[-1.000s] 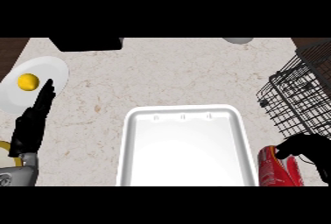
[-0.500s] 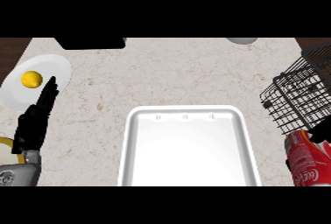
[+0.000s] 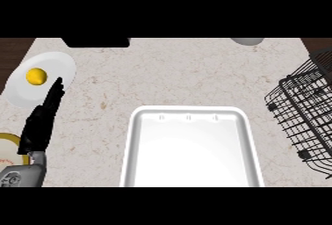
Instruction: Pick the can from the tray and place it in the tiered basket
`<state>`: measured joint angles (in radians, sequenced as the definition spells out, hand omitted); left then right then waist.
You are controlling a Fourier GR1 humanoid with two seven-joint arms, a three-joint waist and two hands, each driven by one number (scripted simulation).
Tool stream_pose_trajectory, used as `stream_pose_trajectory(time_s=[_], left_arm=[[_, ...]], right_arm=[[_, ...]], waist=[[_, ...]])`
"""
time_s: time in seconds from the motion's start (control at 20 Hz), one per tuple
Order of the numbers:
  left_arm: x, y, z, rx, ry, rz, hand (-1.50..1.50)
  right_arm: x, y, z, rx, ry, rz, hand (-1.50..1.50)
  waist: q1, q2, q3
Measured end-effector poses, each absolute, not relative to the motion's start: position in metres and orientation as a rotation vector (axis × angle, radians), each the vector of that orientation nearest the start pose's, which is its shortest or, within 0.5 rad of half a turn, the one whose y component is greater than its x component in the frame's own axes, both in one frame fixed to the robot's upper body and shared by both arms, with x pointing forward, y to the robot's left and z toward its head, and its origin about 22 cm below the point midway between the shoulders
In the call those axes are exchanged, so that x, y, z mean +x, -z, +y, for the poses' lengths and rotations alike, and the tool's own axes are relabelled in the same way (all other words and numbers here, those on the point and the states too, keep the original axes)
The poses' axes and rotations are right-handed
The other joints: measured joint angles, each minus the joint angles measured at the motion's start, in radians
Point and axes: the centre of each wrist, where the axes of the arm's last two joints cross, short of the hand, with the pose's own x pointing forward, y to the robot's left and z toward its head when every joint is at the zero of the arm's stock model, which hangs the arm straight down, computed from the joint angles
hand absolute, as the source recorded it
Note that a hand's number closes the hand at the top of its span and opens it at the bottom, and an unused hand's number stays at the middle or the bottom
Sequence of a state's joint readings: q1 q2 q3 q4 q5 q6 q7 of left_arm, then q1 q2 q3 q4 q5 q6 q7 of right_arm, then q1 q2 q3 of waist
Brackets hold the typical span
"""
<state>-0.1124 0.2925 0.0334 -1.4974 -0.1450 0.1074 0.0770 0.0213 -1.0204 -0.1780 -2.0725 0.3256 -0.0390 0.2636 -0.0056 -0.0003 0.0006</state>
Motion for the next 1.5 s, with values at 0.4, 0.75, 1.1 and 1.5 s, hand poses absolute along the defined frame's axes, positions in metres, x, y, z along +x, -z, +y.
stream_pose_trajectory(time_s=[0.4, 0.75, 1.1, 1.5], left_arm=[[0.281, -0.036, 0.295, 0.426, 0.235, -1.538, 0.0], [0.274, -0.03, 0.298, 0.429, 0.238, -1.54, 0.0], [0.278, -0.033, 0.297, 0.427, 0.242, -1.548, 0.0], [0.283, -0.032, 0.297, 0.431, 0.23, -1.54, 0.0]], right_arm=[[0.24, -0.239, -0.4, -1.3, -0.974, -1.592, 1.5], [0.257, -0.222, -0.435, -1.166, -1.027, -1.577, 1.5], [0.275, -0.19, -0.45, -0.968, -0.959, -1.48, -1.5], [0.283, -0.164, -0.468, -0.825, -0.815, -1.499, -1.5]], waist=[[0.011, 0.002, -0.001], [0.013, 0.002, 0.0], [0.016, 0.002, -0.002], [0.011, 0.002, -0.001]])
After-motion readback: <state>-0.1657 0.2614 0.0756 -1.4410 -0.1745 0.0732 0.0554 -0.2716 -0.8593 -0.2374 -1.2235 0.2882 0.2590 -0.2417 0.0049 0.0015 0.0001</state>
